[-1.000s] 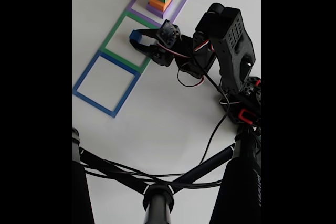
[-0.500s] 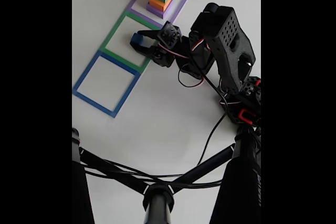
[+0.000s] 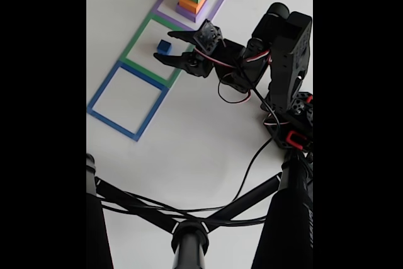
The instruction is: Tower of hanoi
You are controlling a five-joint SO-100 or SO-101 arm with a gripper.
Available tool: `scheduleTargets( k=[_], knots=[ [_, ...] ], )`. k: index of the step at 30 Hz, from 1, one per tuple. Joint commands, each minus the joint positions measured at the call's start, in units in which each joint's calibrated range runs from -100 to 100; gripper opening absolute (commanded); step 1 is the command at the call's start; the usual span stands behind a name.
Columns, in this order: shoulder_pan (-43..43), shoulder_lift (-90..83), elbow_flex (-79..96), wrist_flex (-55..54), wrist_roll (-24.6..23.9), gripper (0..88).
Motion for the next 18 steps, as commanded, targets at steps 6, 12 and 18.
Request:
scheduleTargets(
  k=[6, 12, 18],
  knots=[
    [4.17, -49.74, -5.26, 58.40, 0.00, 4.9],
    [6.28, -59.92, -25.63, 95.41, 0.00, 0.2],
    [10.40, -62.74, -46.26, 121.56, 0.00, 0.2]
  ],
)
